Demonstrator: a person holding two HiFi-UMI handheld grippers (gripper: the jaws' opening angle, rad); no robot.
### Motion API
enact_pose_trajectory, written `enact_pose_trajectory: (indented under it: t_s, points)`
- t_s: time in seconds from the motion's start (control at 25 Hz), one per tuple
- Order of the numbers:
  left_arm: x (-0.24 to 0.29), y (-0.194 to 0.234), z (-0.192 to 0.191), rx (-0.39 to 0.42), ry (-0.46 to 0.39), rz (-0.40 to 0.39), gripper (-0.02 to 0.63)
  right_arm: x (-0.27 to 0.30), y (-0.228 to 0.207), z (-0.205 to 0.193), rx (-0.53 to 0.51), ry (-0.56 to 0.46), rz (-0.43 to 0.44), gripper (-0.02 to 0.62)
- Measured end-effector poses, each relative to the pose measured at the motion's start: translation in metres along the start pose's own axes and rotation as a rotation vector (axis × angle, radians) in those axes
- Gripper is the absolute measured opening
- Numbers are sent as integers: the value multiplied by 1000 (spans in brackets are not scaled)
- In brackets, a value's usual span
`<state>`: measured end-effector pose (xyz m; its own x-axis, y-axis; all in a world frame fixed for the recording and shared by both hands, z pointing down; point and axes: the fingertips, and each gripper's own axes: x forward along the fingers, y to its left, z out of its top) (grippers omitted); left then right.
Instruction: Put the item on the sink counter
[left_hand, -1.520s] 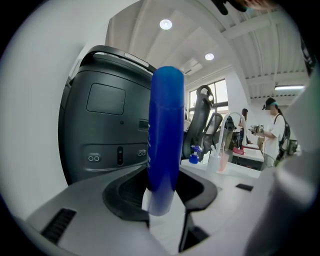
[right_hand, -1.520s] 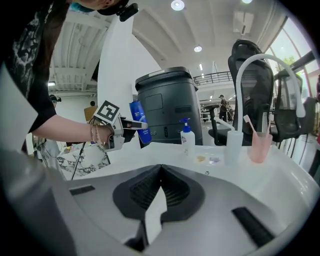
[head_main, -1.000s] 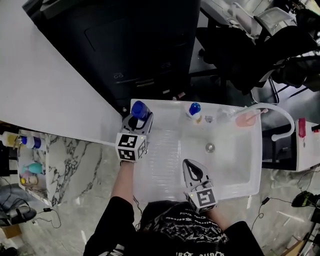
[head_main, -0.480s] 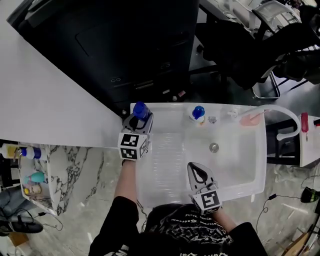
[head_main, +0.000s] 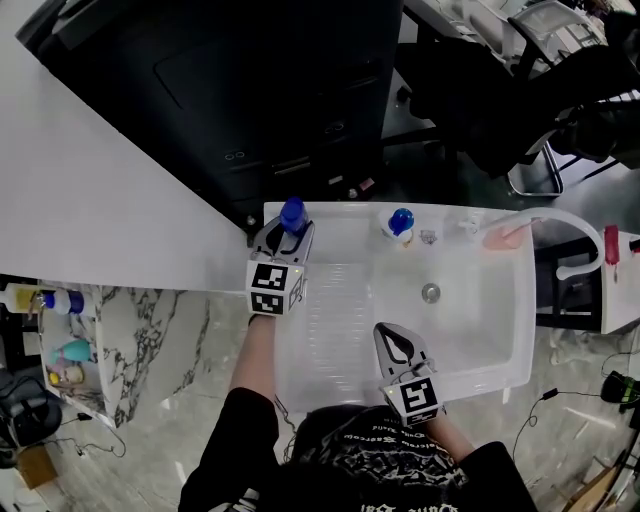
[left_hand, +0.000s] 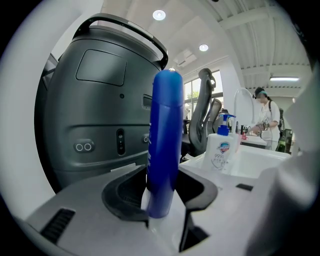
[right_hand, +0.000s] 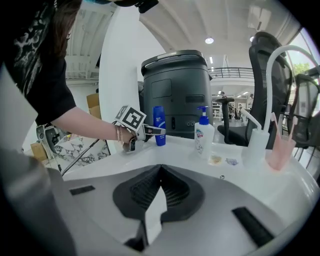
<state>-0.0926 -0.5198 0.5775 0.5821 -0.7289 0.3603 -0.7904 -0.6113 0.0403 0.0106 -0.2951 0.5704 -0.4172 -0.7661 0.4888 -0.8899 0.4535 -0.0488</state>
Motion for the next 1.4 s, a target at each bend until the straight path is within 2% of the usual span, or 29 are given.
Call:
enact_pose_trajectory:
  t_s: [0.24, 0.28, 0.4, 0.52, 0.72, 1.0, 1.4]
  points:
    - [0, 0, 0, -13, -6, 13, 163, 0, 5, -2, 8, 3, 22, -2]
    - [0, 2, 1, -18, -8, 21, 171, -1, 5, -2, 14, 2, 23, -2]
    - [-3, 5, 5, -65, -32, 31, 247, -2, 3, -2, 33, -1, 26, -2]
    - [-12, 3, 15, -90, -62, 14, 260, -3, 1, 0, 45, -11, 29, -2]
    - [-37, -8, 24, -72, -77, 30, 275, -9, 1, 8, 55, -50, 41, -2]
    - [-92, -36, 40, -50, -116, 75, 276, -33, 0, 21, 42, -110, 47, -2]
    - [-168, -112, 36, -51, -147, 86, 275, -83, 4, 26, 12, -197, 60, -2]
